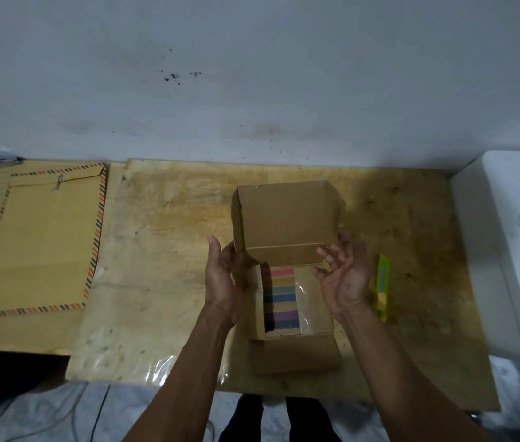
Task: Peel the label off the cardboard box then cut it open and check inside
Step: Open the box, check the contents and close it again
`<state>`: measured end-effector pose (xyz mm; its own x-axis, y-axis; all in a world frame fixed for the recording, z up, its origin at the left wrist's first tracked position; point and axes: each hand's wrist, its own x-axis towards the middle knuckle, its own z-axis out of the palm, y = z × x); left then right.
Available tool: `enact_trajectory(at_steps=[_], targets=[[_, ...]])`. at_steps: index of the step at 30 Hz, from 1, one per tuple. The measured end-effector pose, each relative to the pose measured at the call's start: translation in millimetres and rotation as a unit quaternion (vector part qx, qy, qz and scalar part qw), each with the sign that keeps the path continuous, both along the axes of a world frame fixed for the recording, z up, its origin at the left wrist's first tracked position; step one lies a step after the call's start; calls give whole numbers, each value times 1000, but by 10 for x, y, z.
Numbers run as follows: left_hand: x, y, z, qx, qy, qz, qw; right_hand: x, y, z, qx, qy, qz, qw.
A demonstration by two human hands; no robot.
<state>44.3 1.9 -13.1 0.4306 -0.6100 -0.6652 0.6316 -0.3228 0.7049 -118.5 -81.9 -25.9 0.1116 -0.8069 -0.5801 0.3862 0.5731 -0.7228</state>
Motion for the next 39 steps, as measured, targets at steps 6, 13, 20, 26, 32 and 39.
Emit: enact_trajectory(at_steps=[6,13,20,26,32,39], targets=[[32,-3,84,24,57,11,998,-27,24,42,6,11,1,1000],[35,87,145,6,83,43,996,-154,27,74,47,0,43,998],[110,196,71,40,92,-3,995,-402,-43,84,101,10,121,987],[82,228,113,47,89,-76,992,-452,-46,147,60,132,187,972],[83,276,49,54,20,-67,996,-459,49,237,45,168,204,963],[94,347,67,38,3,-90,995,-495,118,166,38,158,202,966]])
